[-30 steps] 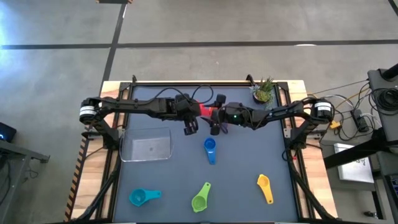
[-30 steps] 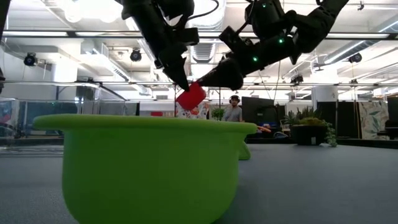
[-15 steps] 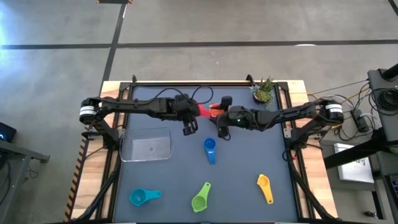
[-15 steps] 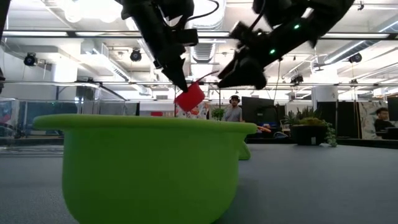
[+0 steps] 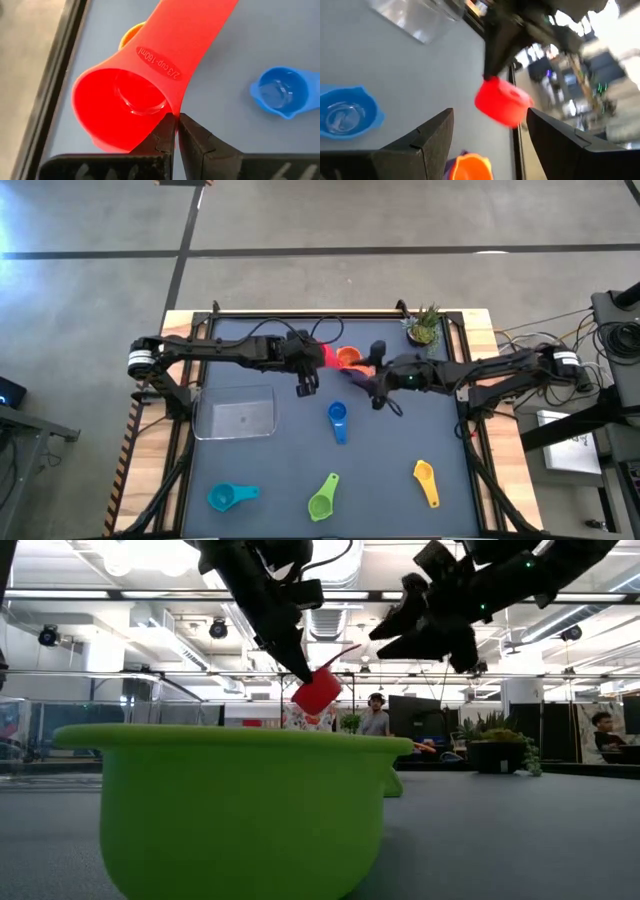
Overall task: Nest measuring cups in basket
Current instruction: Stack the red measuring cup on top of the orange measuring cup
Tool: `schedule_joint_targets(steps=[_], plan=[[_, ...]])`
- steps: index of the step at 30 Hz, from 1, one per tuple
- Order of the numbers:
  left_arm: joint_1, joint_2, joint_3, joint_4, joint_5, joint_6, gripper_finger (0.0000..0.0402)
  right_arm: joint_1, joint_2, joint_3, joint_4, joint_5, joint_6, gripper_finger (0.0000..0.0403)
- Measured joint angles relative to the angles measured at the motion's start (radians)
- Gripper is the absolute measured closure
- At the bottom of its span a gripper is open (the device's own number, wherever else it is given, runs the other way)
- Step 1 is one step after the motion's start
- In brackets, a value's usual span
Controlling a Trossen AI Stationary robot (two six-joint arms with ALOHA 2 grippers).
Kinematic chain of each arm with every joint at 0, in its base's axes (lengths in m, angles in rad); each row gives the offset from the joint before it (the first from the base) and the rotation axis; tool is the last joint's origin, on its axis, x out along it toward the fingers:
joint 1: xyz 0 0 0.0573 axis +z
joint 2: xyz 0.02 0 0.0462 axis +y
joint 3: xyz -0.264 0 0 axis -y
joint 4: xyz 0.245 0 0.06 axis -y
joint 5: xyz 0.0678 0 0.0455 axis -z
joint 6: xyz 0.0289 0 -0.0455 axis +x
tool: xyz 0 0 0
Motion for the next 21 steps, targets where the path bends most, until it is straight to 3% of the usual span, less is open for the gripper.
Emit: schedule_joint_targets(steps=[9, 15, 21], plan=[[0.0, 0.0, -0.001, -0.02, 0.054, -0.021, 0.0401, 0.033, 0.124, 0.012, 0.202, 0.053, -0.165, 0.0165], [0.0, 0.0, -0.002, -0.037, 0.055, -0.026, 0.0401, 0.038, 0.18, 0.04, 0.225, 0.081, -0.2, 0.0169], [0.0, 0.0, -0.003, -0.041, 0.076, -0.026, 0.0401, 0.038, 0.234, 0.072, 0.221, 0.108, -0.21, 0.0201]])
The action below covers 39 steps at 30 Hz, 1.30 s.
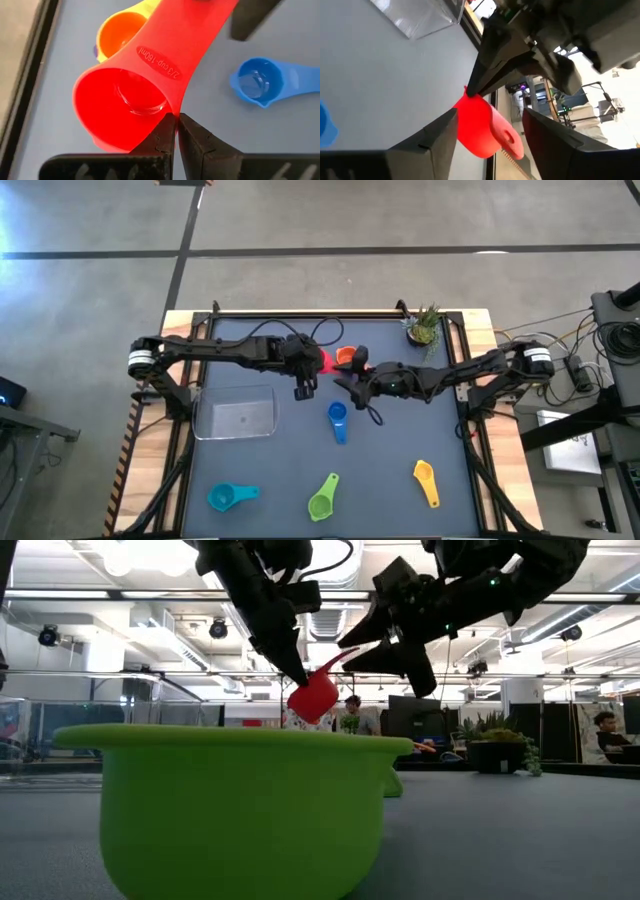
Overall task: Nest measuring cups in basket
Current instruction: Stack the red measuring cup on top of the orange measuring cup
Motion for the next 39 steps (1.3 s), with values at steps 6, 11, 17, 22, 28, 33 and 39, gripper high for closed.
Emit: schedule_joint_targets(steps=[6, 11, 17, 22, 28, 33, 39], plan=[[-0.001, 0.0, 0.0, -0.005, 0.016, -0.009, 0.0401, 0.0, 0.03, 0.022, 0.003, 0.08, -0.019, 0.0263], [0.0, 0.0, 0.0, -0.006, 0.026, -0.009, 0.0401, 0.0, 0.026, 0.024, 0.001, 0.087, -0.02, 0.0315], [0.0, 0.0, 0.0, -0.01, 0.027, -0.011, 0.0401, 0.0, 0.024, 0.024, -0.019, 0.088, -0.021, 0.0383], [0.0, 0.0, 0.0, -0.01, 0.026, -0.037, 0.0401, 0.001, 0.024, 0.024, -0.041, 0.101, -0.018, 0.0393], [0.001, 0.0, 0.002, -0.03, 0.022, -0.035, 0.0357, 0.003, 0.012, 0.024, -0.091, 0.204, -0.016, 0.0394], [0.002, -0.017, 0.002, -0.061, -0.014, -0.037, 0.0302, 0.002, -0.029, 0.021, -0.156, 0.314, 0.012, 0.0394], [0.002, -0.102, -0.063, -0.032, -0.062, -0.064, 0.027, -0.002, -0.13, -0.025, -0.247, 0.354, 0.103, 0.0394]])
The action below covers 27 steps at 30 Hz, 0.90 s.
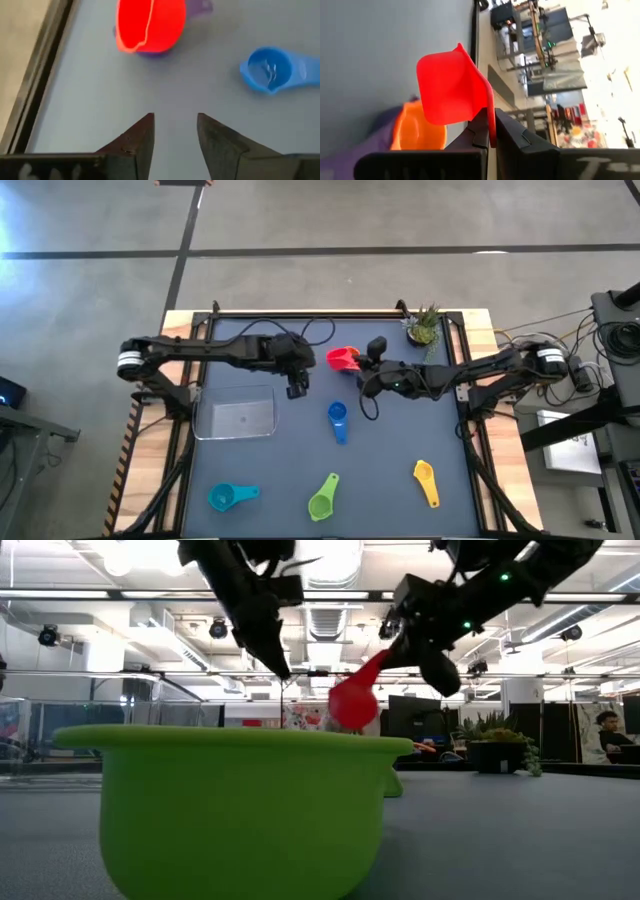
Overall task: Nest measuring cups in basket
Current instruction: Stack the red measuring cup on top of the orange measuring cup
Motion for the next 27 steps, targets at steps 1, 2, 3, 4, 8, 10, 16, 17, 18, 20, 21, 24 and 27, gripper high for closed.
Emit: schedule_joint_targets(steps=[1, 2, 3, 4, 8, 10, 16, 17, 18, 20, 21, 24, 27], plan=[[0.0, -0.02, -0.02, 0.025, 0.004, -0.007, 0.027, 0.0, -0.015, -0.013, 0.001, 0.016, 0.002, 0.0394], [0.0, -0.044, -0.043, 0.052, 0.005, -0.013, 0.027, -0.001, -0.029, -0.025, 0.002, 0.024, 0.005, 0.0394], [0.0, -0.068, -0.068, 0.089, 0.006, -0.019, 0.027, -0.003, -0.042, -0.039, 0.005, 0.031, 0.013, 0.0394], [0.0, -0.089, -0.093, 0.134, 0.008, -0.025, 0.0271, -0.006, -0.055, -0.051, 0.004, 0.032, 0.018, 0.0394], [0.0, -0.168, -0.194, 0.313, 0.081, -0.052, 0.0275, -0.018, -0.072, -0.092, 0.015, 0.04, 0.05, 0.0394], [-0.002, -0.2, -0.239, 0.375, 0.096, -0.059, 0.0276, -0.029, -0.067, -0.117, 0.064, 0.04, 0.064, 0.0394], [-0.003, -0.249, -0.319, 0.474, 0.119, -0.087, 0.0276, -0.06, -0.039, -0.186, 0.213, 0.039, 0.06, 0.0394], [-0.003, -0.254, -0.324, 0.475, 0.119, -0.093, 0.0276, -0.063, -0.033, -0.19, 0.235, 0.04, 0.058, 0.0394], [-0.003, -0.257, -0.329, 0.473, 0.119, -0.094, 0.0276, -0.065, -0.029, -0.192, 0.253, 0.039, 0.057, 0.0394], [-0.003, -0.256, -0.331, 0.479, 0.12, -0.095, 0.0276, -0.067, -0.023, -0.197, 0.255, 0.037, 0.058, 0.0394], [-0.003, -0.255, -0.332, 0.479, 0.12, -0.095, 0.0276, -0.067, -0.015, -0.196, 0.259, 0.035, 0.059, 0.0394], [-0.003, -0.247, -0.333, 0.493, 0.12, -0.095, 0.0276, -0.07, 0.01, -0.197, 0.254, 0.029, 0.066, 0.0394], [-0.004, -0.242, -0.333, 0.493, 0.122, -0.095, 0.0277, -0.074, 0.047, -0.192, 0.258, 0.028, 0.066, 0.0394]])
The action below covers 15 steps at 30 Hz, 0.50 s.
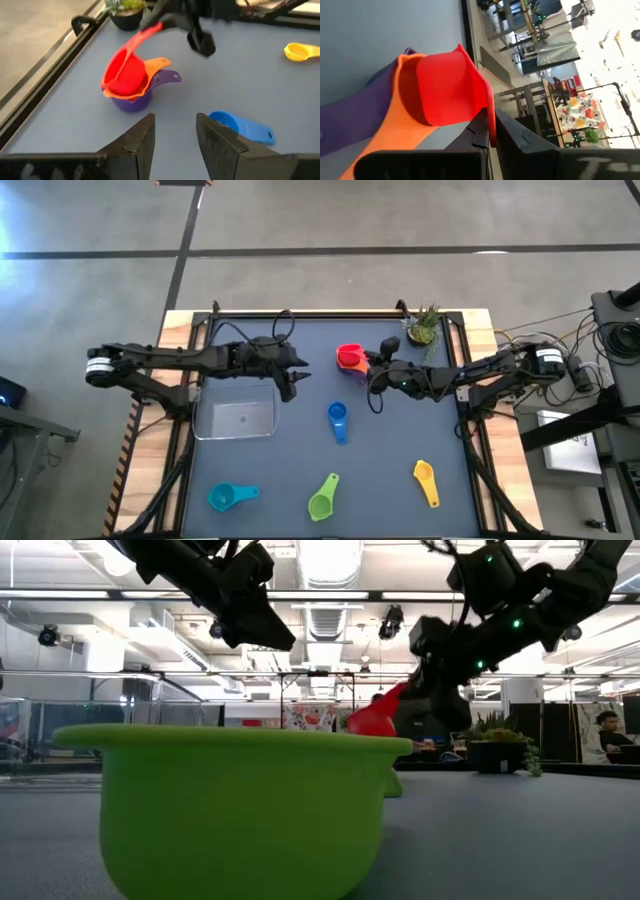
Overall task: Nest measuring cups in basket
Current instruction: Stack the red measuring cup on top of the orange measuring cup
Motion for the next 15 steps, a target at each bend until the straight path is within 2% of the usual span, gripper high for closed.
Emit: schedule_joint_targets(steps=[5, 15], plan=[[-0.004, 0.003, 0.0, 0.001, 0.02, -0.01, 0.0277, -0.001, 0.047, 0.007, -0.002, -0.044, -0.012, 0.037], [-0.006, 0.003, -0.003, 0.0, 0.02, -0.01, 0.0277, 0.025, -0.004, 0.006, -0.028, -0.068, 0.041, 0.0253]])
